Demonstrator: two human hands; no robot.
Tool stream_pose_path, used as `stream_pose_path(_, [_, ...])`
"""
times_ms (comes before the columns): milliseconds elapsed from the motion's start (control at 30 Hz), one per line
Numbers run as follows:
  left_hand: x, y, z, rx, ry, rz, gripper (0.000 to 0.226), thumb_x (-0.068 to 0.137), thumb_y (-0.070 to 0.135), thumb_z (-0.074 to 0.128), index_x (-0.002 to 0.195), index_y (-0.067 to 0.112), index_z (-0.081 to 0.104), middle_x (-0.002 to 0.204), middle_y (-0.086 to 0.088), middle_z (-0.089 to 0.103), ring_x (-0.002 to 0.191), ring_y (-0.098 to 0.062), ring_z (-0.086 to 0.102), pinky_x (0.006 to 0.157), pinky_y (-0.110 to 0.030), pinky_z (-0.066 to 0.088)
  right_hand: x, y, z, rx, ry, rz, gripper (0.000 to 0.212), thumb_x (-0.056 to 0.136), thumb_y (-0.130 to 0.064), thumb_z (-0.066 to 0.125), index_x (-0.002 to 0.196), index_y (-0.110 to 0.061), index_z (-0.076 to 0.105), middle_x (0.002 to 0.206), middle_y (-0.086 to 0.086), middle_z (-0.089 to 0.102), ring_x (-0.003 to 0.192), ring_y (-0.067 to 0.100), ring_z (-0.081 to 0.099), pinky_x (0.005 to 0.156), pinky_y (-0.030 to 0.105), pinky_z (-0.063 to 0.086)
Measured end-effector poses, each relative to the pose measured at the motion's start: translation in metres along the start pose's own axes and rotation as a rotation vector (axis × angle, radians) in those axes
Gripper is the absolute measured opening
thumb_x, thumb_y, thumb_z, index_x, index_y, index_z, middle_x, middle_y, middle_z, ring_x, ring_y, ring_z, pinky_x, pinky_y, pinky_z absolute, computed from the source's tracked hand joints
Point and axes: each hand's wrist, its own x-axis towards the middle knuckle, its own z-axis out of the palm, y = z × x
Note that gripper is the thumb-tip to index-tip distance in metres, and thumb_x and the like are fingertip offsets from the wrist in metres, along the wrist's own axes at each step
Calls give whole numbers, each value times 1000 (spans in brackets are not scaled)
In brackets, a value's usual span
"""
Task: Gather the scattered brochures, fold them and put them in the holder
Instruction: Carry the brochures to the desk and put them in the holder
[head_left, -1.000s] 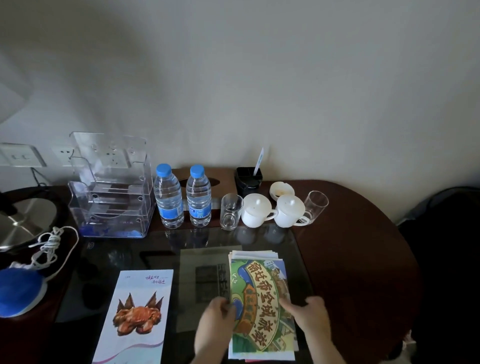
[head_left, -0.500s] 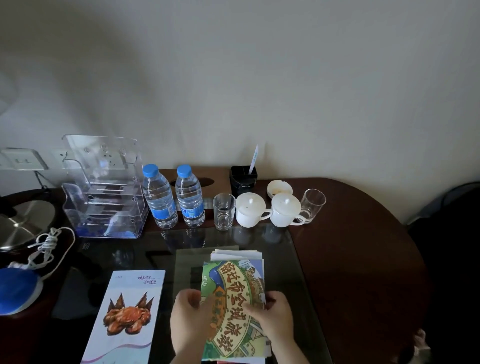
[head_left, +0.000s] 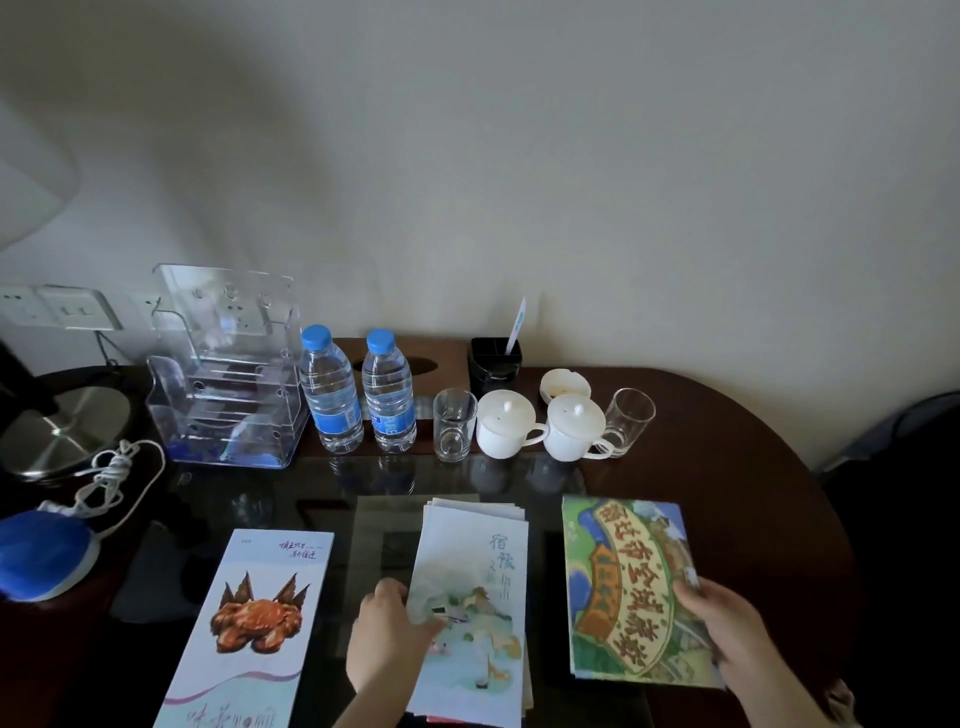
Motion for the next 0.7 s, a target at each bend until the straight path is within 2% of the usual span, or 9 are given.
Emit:
stream_pose_path(100, [7,-4,-3,-39,-48,-34,45,66,36,82,99,16,58,90,2,66,80,-13,63,62,-24,47,17,24,7,-221,159,-49,26,86,-17,72,103,2,71,85,16,74,72,30,71,66,38,54])
stream_pose_path(200, [13,-5,-4,-110,-92,-75,35,69,27,82,96,15,63,89,0,68,82,-16,65,71,-28,54,16,36,20,-367,331,-95,37,80,-23,77,110,-2,68,83,8,72,71,24,67,77,42,56])
stream_pose_path(300, [12,-6,-3,-150,-111,-90,27,74,20,76,96,14,61,88,0,67,80,-16,64,67,-26,52,5,36,37,-592,524,-122,66,74,-30,82,130,-9,54,119,15,62,104,33,59,92,51,51])
stream_pose_path(333, [10,-6,-3,-168,-109,-86,25,77,18,73,96,15,59,87,0,66,79,-15,63,63,-25,49,-3,34,44,-667,603,-177,69,72,-31,83,131,-12,52,128,17,56,116,36,51,93,55,47])
stream_pose_path(400, [4,-6,-3,-246,-73,-83,22,79,13,69,96,13,56,85,-1,66,76,-15,63,59,-25,47,-23,33,60,-679,663,-399,59,75,-28,80,127,-14,56,129,15,55,122,36,46,93,55,45])
stream_pose_path(467, [-5,-4,-5,-363,-23,-58,22,78,8,69,96,10,57,84,-3,68,74,-17,65,59,-26,46,-49,35,85,-593,418,-563,45,81,-32,74,122,-20,58,120,2,59,117,24,52,95,41,47])
stream_pose_path(500, [-10,-3,-6,-423,-10,-30,21,78,5,70,95,9,58,80,-3,69,72,-18,66,59,-27,47,-60,36,97,-522,235,-552,44,83,-38,71,123,-25,55,116,-6,59,113,16,55,93,33,47])
stream_pose_path(600, [-31,15,-5,-682,-48,-20,19,77,-5,71,90,5,61,64,-4,71,59,-21,66,58,-29,54,-87,27,124,-271,-178,-312,47,79,-46,70,118,-28,51,114,-9,63,107,10,60,94,32,49])
stream_pose_path(700, [-48,46,7,-931,-182,-50,19,79,-9,69,92,3,61,62,-11,73,51,-25,68,54,-37,59,-87,9,110,-90,-255,-303,36,74,-32,75,108,-26,66,102,-9,76,89,7,72,78,27,58])
